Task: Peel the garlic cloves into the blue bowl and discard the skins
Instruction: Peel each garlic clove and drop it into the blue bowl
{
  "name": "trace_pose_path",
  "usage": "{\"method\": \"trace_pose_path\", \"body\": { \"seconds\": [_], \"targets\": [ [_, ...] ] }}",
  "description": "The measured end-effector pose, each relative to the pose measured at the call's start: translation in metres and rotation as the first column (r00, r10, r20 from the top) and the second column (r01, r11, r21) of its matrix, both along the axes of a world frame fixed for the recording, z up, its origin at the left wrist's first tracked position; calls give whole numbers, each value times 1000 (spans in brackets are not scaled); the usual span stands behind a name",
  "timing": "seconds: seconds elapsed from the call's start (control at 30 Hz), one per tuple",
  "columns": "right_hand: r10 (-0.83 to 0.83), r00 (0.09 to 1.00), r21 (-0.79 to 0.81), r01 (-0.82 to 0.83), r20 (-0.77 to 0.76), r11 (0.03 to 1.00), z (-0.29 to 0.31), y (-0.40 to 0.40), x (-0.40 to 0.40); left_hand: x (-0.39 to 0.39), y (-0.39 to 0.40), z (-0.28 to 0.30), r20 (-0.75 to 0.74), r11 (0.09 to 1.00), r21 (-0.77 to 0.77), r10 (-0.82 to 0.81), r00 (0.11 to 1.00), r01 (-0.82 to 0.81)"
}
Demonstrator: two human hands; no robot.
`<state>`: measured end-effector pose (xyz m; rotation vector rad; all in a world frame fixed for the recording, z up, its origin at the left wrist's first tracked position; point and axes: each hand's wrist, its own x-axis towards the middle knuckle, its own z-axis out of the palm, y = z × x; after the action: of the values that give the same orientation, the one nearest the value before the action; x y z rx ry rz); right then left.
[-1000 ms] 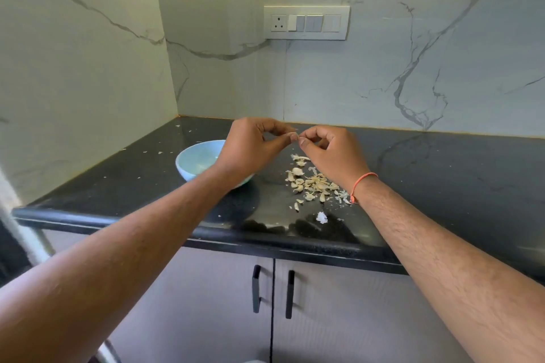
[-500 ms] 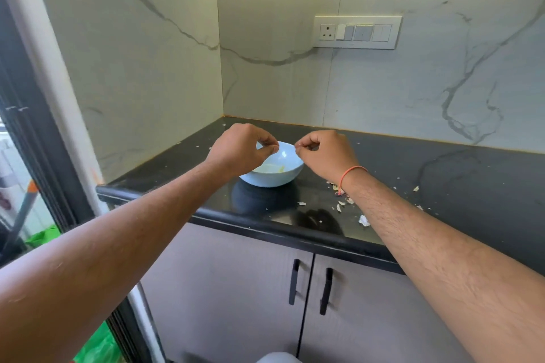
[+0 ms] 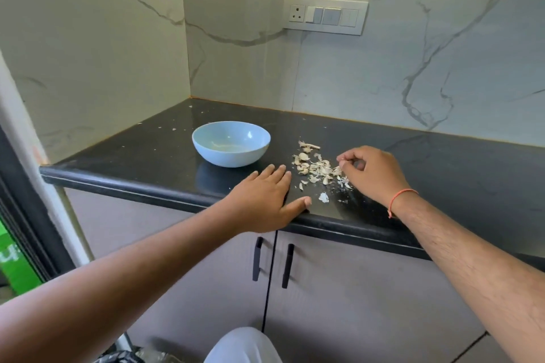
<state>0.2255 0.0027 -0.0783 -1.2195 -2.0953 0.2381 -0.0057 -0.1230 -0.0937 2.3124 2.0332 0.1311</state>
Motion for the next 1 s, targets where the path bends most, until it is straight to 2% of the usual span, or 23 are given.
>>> {"method": "trace_pose_path", "body": {
  "seconds": [0.2, 0.33, 0.47, 0.53, 0.67, 0.8, 1.0],
  "targets": [
    [39, 998, -12, -38, 49, 999, -15, 8, 0, 21, 51, 5, 43, 1000, -11, 14, 999, -14],
    [61, 994, -37, -58, 93, 998, -17, 19, -2, 20, 82, 5, 224, 1000, 23, 6, 975, -11],
    [78, 996, -34, -77, 40, 996, -15, 27, -4, 14, 103, 6, 375, 991, 136, -62, 925, 11],
    [108, 992, -41, -106, 61, 994, -13, 34, -6, 10, 115, 5, 392, 978, 210, -98, 915, 15],
    [149, 969, -89, -134, 198, 987, -5, 49, -11, 6, 139, 3, 360, 962, 271, -143, 922, 44],
    [167, 976, -126, -150, 141, 981, -7, 61, -10, 4, 151, 3, 334, 929, 366, -185, 924, 54],
    [185, 979, -42, -190, -90, 981, -15, 63, -3, 0, 152, 1, 366, 871, 476, -322, 873, 122]
  ]
}}
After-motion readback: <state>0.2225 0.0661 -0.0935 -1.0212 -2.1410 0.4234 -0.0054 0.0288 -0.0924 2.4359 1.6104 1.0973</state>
